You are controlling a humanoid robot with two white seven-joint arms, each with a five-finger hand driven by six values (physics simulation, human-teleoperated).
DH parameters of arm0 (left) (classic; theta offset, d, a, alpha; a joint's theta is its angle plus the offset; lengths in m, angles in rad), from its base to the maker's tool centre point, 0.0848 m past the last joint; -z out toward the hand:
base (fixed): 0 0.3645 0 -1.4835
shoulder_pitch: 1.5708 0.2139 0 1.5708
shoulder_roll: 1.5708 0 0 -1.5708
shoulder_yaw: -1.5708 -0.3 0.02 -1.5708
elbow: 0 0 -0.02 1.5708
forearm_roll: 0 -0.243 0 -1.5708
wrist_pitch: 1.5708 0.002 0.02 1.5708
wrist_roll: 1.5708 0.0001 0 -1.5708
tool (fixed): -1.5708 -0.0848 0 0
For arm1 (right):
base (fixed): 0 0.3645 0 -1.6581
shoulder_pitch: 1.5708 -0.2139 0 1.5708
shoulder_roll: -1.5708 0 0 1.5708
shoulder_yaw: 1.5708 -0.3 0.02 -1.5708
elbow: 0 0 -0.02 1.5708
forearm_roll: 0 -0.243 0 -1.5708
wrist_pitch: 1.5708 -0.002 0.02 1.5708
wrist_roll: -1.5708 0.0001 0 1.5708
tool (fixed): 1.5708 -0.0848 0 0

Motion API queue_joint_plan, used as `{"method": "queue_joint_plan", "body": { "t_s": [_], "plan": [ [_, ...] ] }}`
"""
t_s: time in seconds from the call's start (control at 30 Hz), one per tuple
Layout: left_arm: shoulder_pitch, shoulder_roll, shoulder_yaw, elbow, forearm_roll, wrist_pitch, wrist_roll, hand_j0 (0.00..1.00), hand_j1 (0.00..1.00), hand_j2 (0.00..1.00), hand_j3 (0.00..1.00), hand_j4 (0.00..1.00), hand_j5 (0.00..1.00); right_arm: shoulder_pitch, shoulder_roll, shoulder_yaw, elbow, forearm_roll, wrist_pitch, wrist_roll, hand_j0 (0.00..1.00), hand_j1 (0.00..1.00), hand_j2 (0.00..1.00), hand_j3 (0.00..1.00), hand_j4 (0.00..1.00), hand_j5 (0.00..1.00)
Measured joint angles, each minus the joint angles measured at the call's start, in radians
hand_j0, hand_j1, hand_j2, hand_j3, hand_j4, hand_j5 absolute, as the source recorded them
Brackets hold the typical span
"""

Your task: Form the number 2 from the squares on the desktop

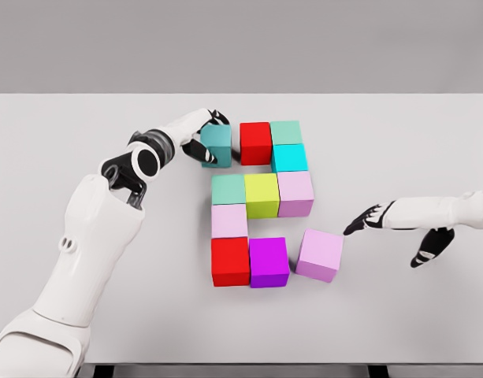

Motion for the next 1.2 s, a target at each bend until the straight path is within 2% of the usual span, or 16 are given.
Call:
{"method": "queue_joint_plan", "body": {
  "t_s": [0.23, 0.4, 0.6, 0.93, 1.2],
  "plan": [
    [-0.002, -0.005, 0.0, 0.004, -0.002, 0.0, 0.0, 0.86, 0.86, 0.86, 0.86, 0.86, 0.86, -0.003, -0.007, 0.0, -0.01, 0.003, 0.0, 0.0, 1.0, 1.0, 1.0, 1.0, 1.0, 1.0],
    [-0.003, -0.008, 0.0, 0.006, -0.003, 0.0, 0.0, 0.87, 0.87, 0.87, 0.87, 0.87, 0.87, 0.002, -0.087, -0.001, -0.157, 0.045, 0.0, 0.0, 1.0, 1.0, 1.0, 1.0, 1.0, 1.0],
    [-0.003, -0.01, -0.001, 0.007, -0.016, 0.0, 0.003, 0.88, 0.88, 0.88, 0.88, 0.88, 0.88, 0.02, -0.167, -0.015, -0.228, 0.069, 0.0, 0.0, 1.0, 1.0, 1.0, 1.0, 1.0, 1.0],
    [-0.003, -0.042, -0.011, 0.042, -0.056, 0.0, 0.12, 0.88, 0.88, 0.88, 0.88, 0.88, 0.88, 0.009, -0.092, -0.012, -0.232, 0.164, 0.0, 0.0, 1.0, 1.0, 1.0, 1.0, 1.0, 1.0],
    [0.015, -0.047, -0.014, 0.03, -0.057, 0.002, 0.143, 0.91, 0.91, 0.91, 0.91, 0.91, 0.91, 0.008, -0.08, -0.015, -0.205, 0.192, 0.0, 0.0, 1.0, 1.0, 1.0, 1.0, 1.0, 1.0]
  ]
}}
